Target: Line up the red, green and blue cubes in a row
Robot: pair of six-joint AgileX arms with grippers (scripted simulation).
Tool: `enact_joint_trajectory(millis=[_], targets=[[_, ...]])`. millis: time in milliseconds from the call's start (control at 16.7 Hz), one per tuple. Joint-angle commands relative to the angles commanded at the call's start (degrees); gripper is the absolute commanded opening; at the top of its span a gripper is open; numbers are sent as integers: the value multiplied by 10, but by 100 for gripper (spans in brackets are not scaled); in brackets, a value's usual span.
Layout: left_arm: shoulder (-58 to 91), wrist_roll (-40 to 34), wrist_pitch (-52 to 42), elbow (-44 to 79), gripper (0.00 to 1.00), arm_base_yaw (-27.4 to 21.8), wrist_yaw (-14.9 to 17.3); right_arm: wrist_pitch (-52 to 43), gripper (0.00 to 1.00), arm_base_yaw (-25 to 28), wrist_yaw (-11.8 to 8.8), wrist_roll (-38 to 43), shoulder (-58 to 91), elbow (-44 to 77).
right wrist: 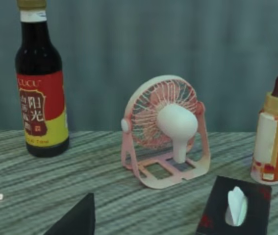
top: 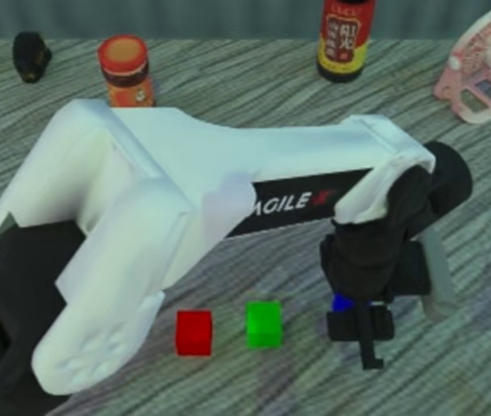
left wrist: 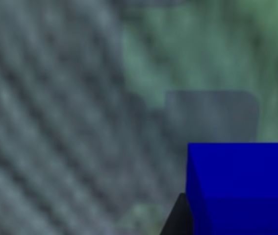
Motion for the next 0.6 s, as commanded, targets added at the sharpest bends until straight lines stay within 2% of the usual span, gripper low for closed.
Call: enact_joint_trajectory(millis=[600], targets=[[0, 0, 0, 0, 98, 0, 0, 0, 100, 0, 0, 0, 0, 0]])
